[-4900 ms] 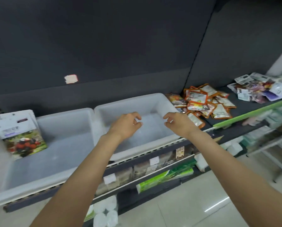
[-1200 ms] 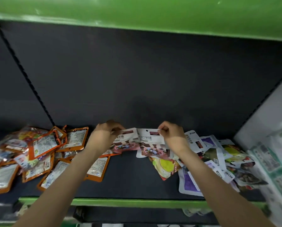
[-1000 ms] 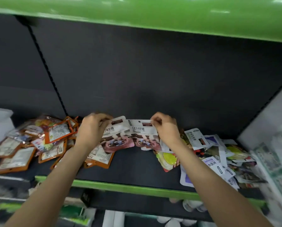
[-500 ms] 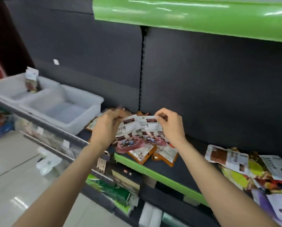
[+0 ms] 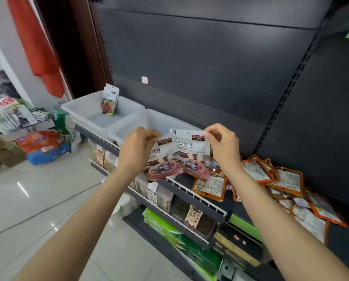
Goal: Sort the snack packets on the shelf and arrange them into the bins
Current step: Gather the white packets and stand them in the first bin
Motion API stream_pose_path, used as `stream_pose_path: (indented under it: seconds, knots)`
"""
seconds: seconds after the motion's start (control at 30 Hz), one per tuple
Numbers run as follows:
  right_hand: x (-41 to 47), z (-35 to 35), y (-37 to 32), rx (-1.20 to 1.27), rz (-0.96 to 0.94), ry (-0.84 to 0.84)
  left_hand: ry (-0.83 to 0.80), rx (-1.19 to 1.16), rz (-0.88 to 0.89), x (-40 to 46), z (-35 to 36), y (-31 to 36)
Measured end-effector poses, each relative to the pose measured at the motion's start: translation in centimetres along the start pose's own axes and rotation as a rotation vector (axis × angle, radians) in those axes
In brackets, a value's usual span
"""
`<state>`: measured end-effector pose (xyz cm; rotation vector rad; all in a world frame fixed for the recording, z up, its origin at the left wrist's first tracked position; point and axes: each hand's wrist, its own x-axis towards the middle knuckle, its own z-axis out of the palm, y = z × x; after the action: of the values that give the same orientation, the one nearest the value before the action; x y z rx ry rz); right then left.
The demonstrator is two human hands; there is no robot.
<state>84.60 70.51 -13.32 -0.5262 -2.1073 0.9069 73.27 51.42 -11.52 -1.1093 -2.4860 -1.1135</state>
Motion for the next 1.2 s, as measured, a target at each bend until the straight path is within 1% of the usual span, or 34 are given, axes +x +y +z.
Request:
stream_pose_path:
  seconds: [0.23,0.5,0.7,0.97,1.03,1.1,1.2]
  knots:
    - [5.0,8.9,-1.3,-0.004,0.025,-0.03,-0.011,-0.04,-0.063,5.5,-0.9,-7.7]
    - [12.3,16.7,-0.2,0.031,0.089,-0.077,-0.052,-0.058,-0.09,14.9,-0.2,-14.0]
    - [16.5,21.2,-0.5,0.006,0.113,-0.088,-0.02,-0.116,-0.115,19.7,-1.1,-18.3]
    - [21.5,28.8,-4.4,0.008,0.073,-0.035,0.09,-0.247,-0.136,25.9,-4.9,-25.4]
    - [22.4,31.2,-5.4,0.02,0.066,-0.009,0.098,-0.244,-0.12,27.2,-5.9,-27.9]
    - [23.0,33.7,-6.3,0.015,0.065,0.015,0.084,-0.224,-0.104,28.5,-6.9,-30.7]
    - [23.5,38.2,-8.0,-0.008,0.102,0.048,0.006,-0.199,-0.08,30.6,-8.6,-35.2]
